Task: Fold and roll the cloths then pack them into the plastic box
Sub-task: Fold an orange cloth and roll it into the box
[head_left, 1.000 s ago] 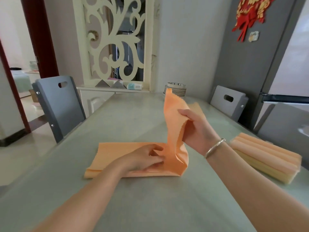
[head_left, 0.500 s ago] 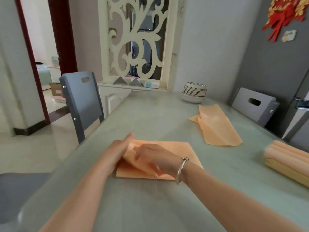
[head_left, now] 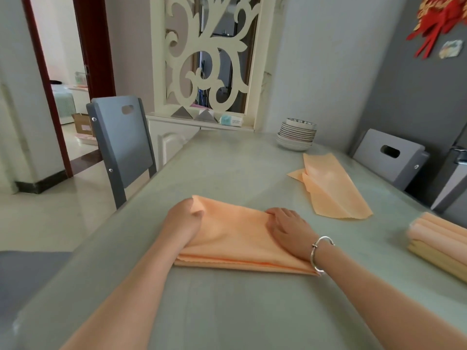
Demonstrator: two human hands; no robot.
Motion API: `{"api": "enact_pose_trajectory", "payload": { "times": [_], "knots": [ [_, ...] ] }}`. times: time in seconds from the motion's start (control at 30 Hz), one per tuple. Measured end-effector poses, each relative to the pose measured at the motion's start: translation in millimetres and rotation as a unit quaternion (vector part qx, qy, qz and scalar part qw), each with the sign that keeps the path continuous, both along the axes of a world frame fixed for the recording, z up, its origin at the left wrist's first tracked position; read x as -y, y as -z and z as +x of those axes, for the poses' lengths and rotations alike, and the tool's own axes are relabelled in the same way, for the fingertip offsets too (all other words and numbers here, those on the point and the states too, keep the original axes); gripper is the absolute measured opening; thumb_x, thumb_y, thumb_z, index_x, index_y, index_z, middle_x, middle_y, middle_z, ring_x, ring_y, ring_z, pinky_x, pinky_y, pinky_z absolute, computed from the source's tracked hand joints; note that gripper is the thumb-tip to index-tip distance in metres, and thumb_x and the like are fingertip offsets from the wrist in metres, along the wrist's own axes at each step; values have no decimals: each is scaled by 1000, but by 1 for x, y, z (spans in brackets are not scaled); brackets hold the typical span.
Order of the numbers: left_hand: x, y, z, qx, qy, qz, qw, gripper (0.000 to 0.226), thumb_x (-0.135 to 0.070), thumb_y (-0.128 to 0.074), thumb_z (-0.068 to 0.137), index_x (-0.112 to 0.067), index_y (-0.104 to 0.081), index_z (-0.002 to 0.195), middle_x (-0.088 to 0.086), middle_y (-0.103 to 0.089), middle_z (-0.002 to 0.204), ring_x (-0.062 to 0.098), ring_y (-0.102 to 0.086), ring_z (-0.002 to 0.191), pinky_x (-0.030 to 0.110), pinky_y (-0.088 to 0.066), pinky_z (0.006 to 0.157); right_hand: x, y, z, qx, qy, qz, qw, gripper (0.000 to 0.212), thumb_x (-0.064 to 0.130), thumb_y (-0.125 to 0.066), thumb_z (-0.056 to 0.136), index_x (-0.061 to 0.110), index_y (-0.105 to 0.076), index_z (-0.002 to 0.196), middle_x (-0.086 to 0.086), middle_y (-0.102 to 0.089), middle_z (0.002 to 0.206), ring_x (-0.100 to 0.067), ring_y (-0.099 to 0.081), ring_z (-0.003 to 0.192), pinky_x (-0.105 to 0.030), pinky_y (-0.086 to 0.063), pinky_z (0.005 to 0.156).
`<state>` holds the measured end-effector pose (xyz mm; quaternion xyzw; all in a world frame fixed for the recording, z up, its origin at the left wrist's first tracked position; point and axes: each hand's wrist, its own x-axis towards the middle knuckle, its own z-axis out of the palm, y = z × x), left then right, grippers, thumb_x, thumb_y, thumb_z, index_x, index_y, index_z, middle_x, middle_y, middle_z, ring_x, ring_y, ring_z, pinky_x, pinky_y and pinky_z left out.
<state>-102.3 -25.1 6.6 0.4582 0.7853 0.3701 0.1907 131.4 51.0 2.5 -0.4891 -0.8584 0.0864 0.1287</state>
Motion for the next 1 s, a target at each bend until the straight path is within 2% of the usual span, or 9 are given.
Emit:
{"api": "enact_pose_trajectory", "payload": {
  "times": [0.13,0.2,0.27,0.43,0.53,0.67,0.77,0.87,1.0],
  "knots": [
    [3,-1,-7,-49,5,-9,999,52,-43,-63,84,-3,-57,116,14,-61,117,30,-56,107,35,-43,84,3,7,0,8,44,57,997,37,39,-32,97,28,-40,131,10,-45,138,-13,-34,131,-34,-22,107],
    [6,0,-10,-73,4,-24,997,37,-40,-71,76,-10,-59,95,8,-64,96,25,-59,86,34,-43,71,3,8,1,20,62,61,996,37,39,-30,96,28,-41,129,9,-46,136,-13,-35,129,-36,-22,106],
    [8,1,-10,-70,15,-29,997,29,-29,-73,77,-12,-54,92,1,-57,90,21,-54,80,30,-37,62,4,7,0,36,69,65,995,37,39,-31,95,26,-42,128,7,-47,134,-16,-36,127,-37,-24,105],
    [5,5,-3,-62,42,-28,997,38,-19,-62,89,-10,-46,121,7,-53,112,26,-52,109,29,-36,80,2,-3,4,10,105,68,992,34,48,-42,89,28,-54,113,4,-52,115,-19,-43,115,-35,-29,96],
    [6,9,-4,-85,50,-8,995,35,-20,-58,91,-12,-45,123,9,-56,121,27,-52,113,30,-37,83,1,-11,8,-71,95,2,993,28,51,-47,88,25,-57,85,9,-56,84,-15,-54,86,-28,-35,75],
    [12,10,-2,-251,79,32,964,44,-26,-55,92,-22,-38,133,3,-56,119,27,-51,112,38,-41,90,4,-24,14,-81,4,-126,989,33,41,-56,89,21,-52,63,9,-49,64,-6,-44,58,-21,-33,54],
    [13,1,2,-346,18,104,932,43,-30,-56,90,-21,-45,131,0,-58,116,30,-48,108,43,-39,90,6,-23,13,-116,1,-137,984,24,35,-61,87,18,-55,70,8,-53,66,-6,-47,59,-20,-35,53],
    [17,-9,26,-263,60,197,943,35,-36,-48,85,-22,-63,113,-2,-64,110,28,-54,104,41,-43,90,3,-12,9,-221,90,-105,966,18,29,-61,85,19,-49,76,3,-58,74,-16,-53,69,-24,-34,53],
    [23,-2,72,-207,206,140,946,43,-45,-38,89,-24,-65,116,-10,-59,128,14,-49,121,32,-36,103,1,-8,6,-275,174,-84,942,9,21,-52,86,16,-47,91,3,-53,77,-15,-50,69,-26,-34,54]
  ]
}}
